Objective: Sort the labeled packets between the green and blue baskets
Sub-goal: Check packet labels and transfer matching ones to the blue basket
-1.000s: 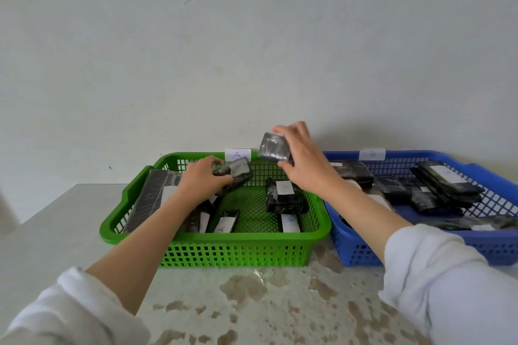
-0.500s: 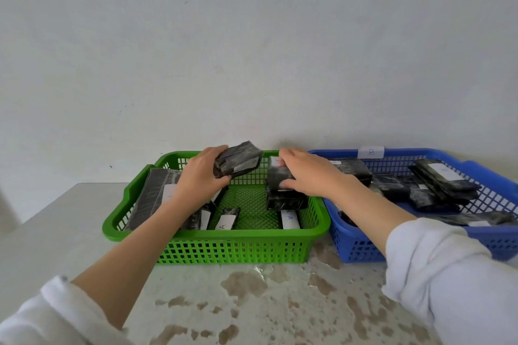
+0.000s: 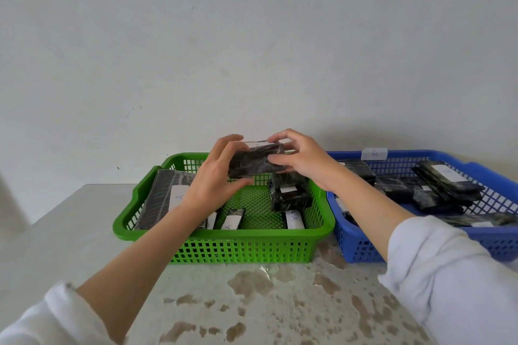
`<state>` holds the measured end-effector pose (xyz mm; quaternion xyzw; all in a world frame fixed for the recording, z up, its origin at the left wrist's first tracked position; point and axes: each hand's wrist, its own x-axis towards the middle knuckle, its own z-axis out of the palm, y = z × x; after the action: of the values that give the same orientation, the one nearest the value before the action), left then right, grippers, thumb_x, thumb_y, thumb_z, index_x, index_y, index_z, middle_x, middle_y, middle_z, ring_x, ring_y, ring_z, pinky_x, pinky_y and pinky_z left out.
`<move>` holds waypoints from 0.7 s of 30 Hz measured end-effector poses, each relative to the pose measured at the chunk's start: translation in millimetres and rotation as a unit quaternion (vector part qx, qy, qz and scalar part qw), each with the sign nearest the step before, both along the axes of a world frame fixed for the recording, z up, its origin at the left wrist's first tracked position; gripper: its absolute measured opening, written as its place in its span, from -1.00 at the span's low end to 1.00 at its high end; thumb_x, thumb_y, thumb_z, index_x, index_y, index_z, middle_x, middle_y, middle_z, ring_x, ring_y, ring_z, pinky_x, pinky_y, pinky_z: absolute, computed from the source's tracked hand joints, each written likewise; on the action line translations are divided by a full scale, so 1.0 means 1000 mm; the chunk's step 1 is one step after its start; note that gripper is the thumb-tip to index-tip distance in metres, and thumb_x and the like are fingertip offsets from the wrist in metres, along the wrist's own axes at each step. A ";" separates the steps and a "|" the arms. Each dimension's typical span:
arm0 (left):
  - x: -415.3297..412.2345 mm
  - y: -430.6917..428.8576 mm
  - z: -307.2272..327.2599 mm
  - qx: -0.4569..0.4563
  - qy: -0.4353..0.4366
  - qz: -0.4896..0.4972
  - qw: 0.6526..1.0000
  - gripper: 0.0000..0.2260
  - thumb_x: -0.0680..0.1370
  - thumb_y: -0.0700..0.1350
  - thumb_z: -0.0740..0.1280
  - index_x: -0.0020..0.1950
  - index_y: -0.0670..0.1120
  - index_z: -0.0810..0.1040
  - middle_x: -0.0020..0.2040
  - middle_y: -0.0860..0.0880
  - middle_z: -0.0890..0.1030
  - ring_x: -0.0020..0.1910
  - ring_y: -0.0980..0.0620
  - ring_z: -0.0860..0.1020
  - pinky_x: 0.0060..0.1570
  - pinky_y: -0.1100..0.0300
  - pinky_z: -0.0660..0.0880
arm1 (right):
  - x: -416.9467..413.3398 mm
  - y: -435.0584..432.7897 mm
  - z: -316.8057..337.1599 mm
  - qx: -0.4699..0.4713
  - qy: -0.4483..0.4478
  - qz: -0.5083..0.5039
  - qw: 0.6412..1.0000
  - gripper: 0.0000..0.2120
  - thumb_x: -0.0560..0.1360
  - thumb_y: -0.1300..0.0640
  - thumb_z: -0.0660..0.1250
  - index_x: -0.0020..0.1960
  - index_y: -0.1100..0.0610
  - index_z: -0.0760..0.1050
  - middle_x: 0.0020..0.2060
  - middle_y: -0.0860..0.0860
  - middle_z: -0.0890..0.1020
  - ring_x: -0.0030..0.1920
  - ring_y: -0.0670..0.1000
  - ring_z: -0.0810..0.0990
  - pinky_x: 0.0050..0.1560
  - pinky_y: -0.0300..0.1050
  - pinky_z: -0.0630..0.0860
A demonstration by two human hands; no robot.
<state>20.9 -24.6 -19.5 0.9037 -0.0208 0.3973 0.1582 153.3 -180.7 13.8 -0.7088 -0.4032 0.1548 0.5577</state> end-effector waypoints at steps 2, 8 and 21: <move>-0.001 0.001 -0.001 -0.043 -0.013 0.012 0.999 -0.60 0.38 0.00 0.48 0.12 -0.02 0.41 0.36 0.05 0.35 0.15 0.22 0.39 0.03 0.47 0.34 | -0.003 -0.001 -0.003 0.001 -0.063 -0.020 0.998 -0.70 0.35 0.22 0.49 -0.04 -0.07 0.51 0.03 -0.01 0.57 0.00 0.04 0.61 0.02 0.04 0.59; 0.004 0.005 -0.002 -0.104 -0.023 0.033 0.994 -0.63 0.40 -0.08 0.48 0.05 -0.05 0.35 0.03 0.05 0.53 0.01 0.03 0.54 0.01 0.18 0.48 | -0.012 -0.001 -0.002 -0.012 -0.154 -0.041 0.987 -0.67 0.33 0.20 0.50 -0.04 -0.05 0.44 0.06 -0.11 0.51 0.08 -0.07 0.51 0.03 -0.10 0.43; -0.023 0.064 0.001 -0.030 0.176 0.190 0.965 -0.62 0.50 0.12 0.32 0.23 -0.05 0.51 0.19 -0.02 0.57 0.09 -0.02 0.55 0.06 0.03 0.50 | -0.037 0.050 -0.013 -0.233 -0.448 -0.086 0.859 -0.70 0.42 0.05 0.40 0.09 0.06 0.39 0.02 0.06 0.41 -0.16 0.08 0.49 -0.21 -0.09 0.38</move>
<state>-2.4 39.4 -18.5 0.9417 0.1912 0.2548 0.1079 115.9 -131.1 0.4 -0.8428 -0.4993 -0.1380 0.1465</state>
